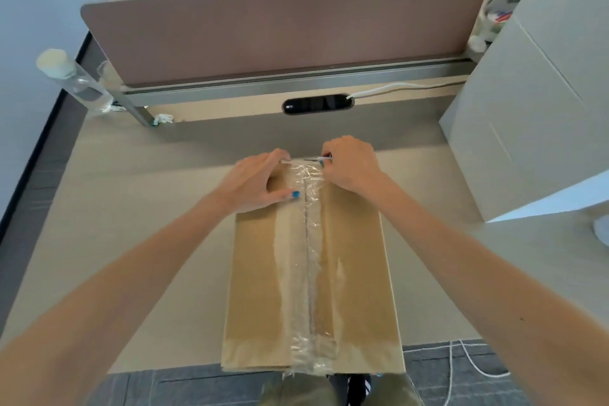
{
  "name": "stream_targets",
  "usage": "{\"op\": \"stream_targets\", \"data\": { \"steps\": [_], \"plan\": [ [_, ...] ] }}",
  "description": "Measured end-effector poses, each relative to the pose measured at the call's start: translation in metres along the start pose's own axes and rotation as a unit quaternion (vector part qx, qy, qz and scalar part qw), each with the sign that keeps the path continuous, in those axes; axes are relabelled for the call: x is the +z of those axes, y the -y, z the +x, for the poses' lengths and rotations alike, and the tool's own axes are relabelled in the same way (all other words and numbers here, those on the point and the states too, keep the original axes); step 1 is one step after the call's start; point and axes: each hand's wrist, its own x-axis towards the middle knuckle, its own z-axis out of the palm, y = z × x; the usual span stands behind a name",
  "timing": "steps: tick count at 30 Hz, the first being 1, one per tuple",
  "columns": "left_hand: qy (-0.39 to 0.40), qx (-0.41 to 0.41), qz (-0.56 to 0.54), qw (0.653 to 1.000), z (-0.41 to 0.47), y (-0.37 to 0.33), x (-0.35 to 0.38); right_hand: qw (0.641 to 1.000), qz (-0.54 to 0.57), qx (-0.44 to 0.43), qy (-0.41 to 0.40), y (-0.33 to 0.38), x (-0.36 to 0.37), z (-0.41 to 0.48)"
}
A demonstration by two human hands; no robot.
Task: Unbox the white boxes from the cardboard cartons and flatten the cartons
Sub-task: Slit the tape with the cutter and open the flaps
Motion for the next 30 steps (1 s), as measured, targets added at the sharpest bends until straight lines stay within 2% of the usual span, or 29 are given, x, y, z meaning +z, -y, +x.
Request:
{"op": "stream_targets", "data": {
  "steps": [7, 12, 18, 24, 30],
  "plan": [
    [-0.037, 0.037, -0.013, 0.999, 0.002, 0.004, 0.001, 0.997, 0.004, -0.027, 0.066, -0.008, -0.009, 0.012],
    [-0.085, -0.034, -0.140, 0.986, 0.010, 0.000, 0.006, 0.994, 0.030, -0.049, 0.091, -0.014, -0.011, 0.016],
    [-0.075, -0.084, -0.233, 0.966, 0.015, -0.001, 0.008, 0.990, 0.067, -0.058, 0.112, -0.014, -0.018, 0.022],
    [-0.103, -0.112, -0.186, 0.971, 0.019, -0.004, 0.011, 0.990, 0.050, -0.082, 0.106, -0.010, -0.021, 0.027],
    [-0.108, -0.121, -0.194, 0.967, 0.016, -0.005, 0.012, 0.988, 0.046, -0.108, 0.100, -0.008, -0.018, 0.030]
  ]
}}
